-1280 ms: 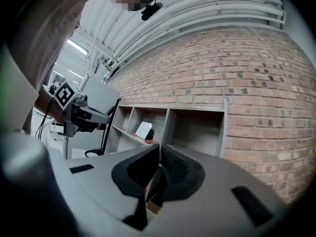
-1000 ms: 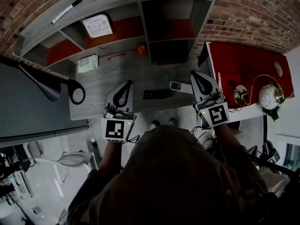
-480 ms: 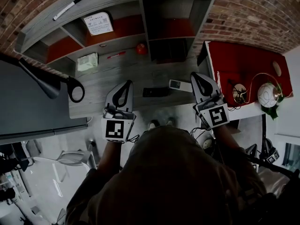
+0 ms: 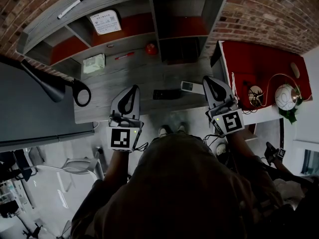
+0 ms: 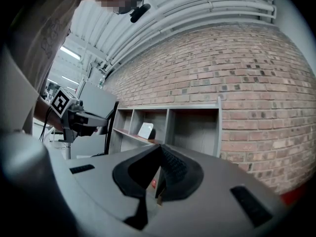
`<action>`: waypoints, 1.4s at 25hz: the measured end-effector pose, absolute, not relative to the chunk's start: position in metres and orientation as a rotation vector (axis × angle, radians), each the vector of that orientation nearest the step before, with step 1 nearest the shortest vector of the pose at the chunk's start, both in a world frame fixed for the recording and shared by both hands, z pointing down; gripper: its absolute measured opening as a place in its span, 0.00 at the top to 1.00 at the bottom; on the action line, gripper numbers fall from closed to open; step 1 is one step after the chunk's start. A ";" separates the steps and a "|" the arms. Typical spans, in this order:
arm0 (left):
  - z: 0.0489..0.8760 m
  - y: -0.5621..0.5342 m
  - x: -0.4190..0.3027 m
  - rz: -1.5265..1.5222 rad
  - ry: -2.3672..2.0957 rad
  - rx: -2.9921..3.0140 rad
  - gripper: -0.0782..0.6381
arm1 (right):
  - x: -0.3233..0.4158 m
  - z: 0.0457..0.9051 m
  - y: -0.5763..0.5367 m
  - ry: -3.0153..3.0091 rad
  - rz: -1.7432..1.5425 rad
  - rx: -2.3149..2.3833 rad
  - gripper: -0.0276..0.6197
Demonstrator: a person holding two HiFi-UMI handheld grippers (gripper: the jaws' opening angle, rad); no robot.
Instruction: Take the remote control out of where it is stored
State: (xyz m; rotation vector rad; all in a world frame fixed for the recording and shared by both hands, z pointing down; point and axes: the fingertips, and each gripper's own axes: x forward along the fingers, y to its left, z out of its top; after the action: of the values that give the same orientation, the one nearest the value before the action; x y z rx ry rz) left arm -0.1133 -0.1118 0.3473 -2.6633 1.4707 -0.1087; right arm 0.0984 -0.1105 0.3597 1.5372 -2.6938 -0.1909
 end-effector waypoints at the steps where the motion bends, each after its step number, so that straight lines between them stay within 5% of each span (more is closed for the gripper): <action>1: 0.347 -0.110 -0.114 -0.109 1.473 -2.663 0.88 | 0.098 0.360 -0.109 -2.694 -0.193 1.536 0.94; 25: 0.360 -0.084 -0.148 -0.165 1.547 -2.625 0.88 | 0.049 0.400 -0.115 -2.691 -0.098 1.146 0.93; 29: 0.354 -0.079 -0.155 -0.120 1.589 -2.604 0.88 | 0.022 0.433 -0.121 -2.636 -0.010 0.942 0.74; 35: 0.346 -0.064 -0.167 -0.074 1.648 -2.559 0.88 | -0.007 0.489 -0.122 -2.533 0.038 0.733 0.62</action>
State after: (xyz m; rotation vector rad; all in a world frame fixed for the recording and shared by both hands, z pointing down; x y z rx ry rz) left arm -0.1670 -0.0643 0.3457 -2.5591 1.6480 -0.0744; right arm -0.0075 -0.1225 0.4894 0.7329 -2.5328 0.0382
